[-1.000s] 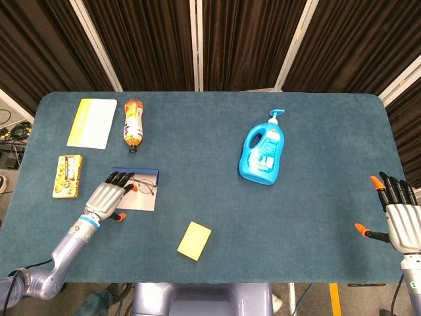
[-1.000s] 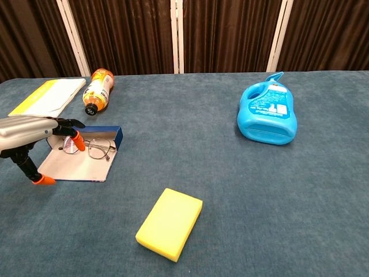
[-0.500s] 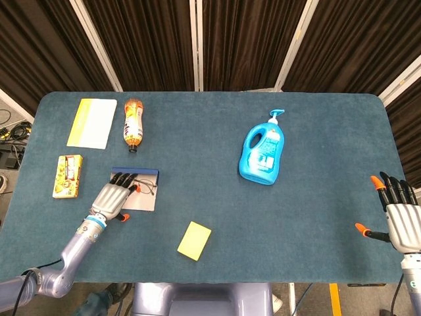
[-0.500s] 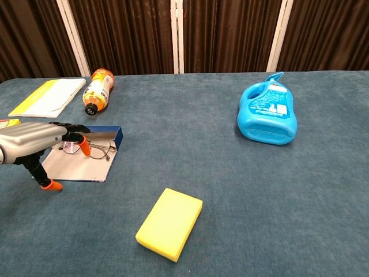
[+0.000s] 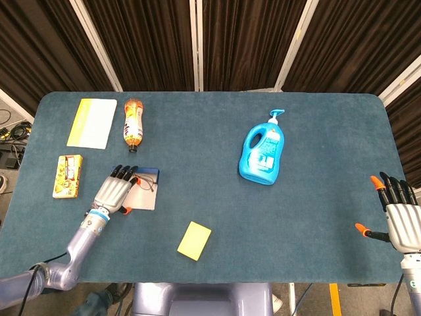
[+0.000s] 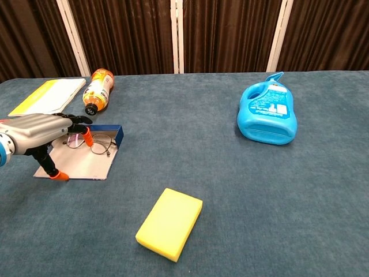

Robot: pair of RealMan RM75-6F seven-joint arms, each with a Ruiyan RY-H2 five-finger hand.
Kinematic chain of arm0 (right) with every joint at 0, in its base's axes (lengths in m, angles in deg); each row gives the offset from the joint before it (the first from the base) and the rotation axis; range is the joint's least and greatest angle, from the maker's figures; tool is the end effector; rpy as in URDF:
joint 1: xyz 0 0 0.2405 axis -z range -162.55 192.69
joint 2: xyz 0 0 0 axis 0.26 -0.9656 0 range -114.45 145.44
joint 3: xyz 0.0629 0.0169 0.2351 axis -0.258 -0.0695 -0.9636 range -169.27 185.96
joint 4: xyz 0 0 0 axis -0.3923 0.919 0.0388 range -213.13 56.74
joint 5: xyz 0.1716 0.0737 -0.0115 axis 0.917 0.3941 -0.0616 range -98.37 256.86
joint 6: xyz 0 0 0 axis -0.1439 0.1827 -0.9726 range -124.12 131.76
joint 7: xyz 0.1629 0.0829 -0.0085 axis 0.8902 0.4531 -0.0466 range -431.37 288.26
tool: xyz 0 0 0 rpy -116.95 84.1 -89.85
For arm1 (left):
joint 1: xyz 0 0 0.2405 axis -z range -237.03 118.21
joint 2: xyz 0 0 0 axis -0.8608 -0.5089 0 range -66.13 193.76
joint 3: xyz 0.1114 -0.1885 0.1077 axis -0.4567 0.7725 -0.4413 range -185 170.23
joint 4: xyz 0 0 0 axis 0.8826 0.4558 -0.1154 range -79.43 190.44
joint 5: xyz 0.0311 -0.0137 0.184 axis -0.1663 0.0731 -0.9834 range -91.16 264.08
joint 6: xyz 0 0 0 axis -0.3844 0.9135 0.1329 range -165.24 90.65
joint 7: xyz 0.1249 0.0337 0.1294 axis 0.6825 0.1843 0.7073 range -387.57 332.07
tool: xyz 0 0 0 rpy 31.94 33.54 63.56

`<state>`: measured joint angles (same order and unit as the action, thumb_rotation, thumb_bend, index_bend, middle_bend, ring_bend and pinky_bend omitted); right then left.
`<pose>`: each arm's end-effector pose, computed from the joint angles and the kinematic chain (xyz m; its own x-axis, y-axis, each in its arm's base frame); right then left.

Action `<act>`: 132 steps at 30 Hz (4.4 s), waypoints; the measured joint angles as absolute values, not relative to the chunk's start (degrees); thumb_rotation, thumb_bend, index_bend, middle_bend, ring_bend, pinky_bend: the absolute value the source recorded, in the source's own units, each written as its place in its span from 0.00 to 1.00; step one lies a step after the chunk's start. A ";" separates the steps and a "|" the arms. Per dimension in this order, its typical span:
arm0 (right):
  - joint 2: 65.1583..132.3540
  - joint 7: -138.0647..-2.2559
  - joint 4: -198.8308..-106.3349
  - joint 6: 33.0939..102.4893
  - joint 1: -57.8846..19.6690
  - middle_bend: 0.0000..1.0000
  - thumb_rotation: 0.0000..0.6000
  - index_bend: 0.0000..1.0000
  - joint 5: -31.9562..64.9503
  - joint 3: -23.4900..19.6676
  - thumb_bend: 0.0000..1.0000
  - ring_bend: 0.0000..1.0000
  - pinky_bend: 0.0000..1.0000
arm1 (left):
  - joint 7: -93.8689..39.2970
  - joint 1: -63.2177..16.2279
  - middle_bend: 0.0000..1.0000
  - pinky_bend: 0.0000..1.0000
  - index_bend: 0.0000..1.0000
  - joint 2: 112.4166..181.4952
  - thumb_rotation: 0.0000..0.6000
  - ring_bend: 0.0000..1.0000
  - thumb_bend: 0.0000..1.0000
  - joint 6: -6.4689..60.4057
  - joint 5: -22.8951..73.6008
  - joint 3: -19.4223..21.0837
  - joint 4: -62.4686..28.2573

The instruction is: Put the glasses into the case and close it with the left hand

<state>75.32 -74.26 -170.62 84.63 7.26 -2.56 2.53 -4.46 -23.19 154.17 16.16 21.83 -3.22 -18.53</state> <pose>-0.2945 -0.2422 0.2002 0.4904 0.0029 0.8715 -0.8714 0.0165 0.4903 -0.2205 0.3496 -0.0189 0.6176 0.3073 0.7240 0.7849 -0.3007 -0.5418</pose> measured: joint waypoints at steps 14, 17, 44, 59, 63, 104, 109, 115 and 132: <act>75.71 -75.02 -170.37 84.08 7.02 0.00 1.00 0.00 -2.10 2.52 0.00 0.00 0.00 | -8.38 -22.60 0.00 0.00 0.24 154.93 1.00 0.00 0.17 15.09 21.14 -2.06 -15.67; 75.71 -74.96 -170.37 84.02 7.02 0.00 1.00 0.00 -2.05 2.53 0.00 0.00 0.00 | -9.98 -23.10 0.00 0.00 0.24 154.19 1.00 0.00 0.17 15.66 20.10 -2.26 -16.21; 74.69 -72.92 -171.08 84.91 7.42 0.00 1.00 0.00 -3.16 2.67 0.00 0.00 0.00 | -17.35 -27.63 0.00 0.00 0.39 149.51 1.00 0.00 0.28 19.25 15.03 -4.36 -22.15; 74.91 -73.06 -170.70 84.45 7.24 0.00 1.00 0.00 -2.87 2.65 0.00 0.00 0.00 | -16.96 -26.98 0.00 0.00 0.41 153.08 1.00 0.00 0.33 16.82 16.23 -4.06 -18.32; 74.99 -73.16 -170.64 84.38 7.24 0.00 1.00 0.00 -2.74 2.66 0.00 0.00 0.00 | -17.07 -26.95 0.00 0.00 0.41 154.11 1.00 0.00 0.33 16.43 16.17 -4.19 -16.92; 75.14 -73.13 -170.46 83.96 7.09 0.00 1.00 0.00 -2.63 2.76 0.00 0.00 0.00 | -19.29 -26.90 0.00 0.00 0.39 155.91 1.00 0.00 0.52 15.73 14.18 -3.50 -13.24; 75.14 -73.12 -170.44 83.95 7.09 0.00 1.00 0.00 -2.61 2.76 0.00 0.00 0.00 | -19.12 -26.84 0.00 0.00 0.39 155.67 1.00 0.00 0.52 16.12 14.05 -3.20 -13.64; 75.18 -73.11 -170.36 83.86 7.04 0.00 1.00 0.00 -2.53 2.74 0.00 0.00 0.00 | -18.71 -26.56 0.00 0.00 0.38 155.46 1.00 0.00 0.52 15.79 14.72 -2.68 -13.80; 75.50 -73.79 -170.23 83.55 6.90 0.00 1.00 0.00 -2.31 2.79 0.00 0.00 0.00 | -17.43 -24.70 0.00 0.00 0.39 155.03 1.00 0.00 0.52 14.85 16.91 -0.11 -13.14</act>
<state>75.50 -73.79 -170.23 83.55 6.90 -2.31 2.79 -17.43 -24.70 155.03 14.85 16.91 -0.11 -13.14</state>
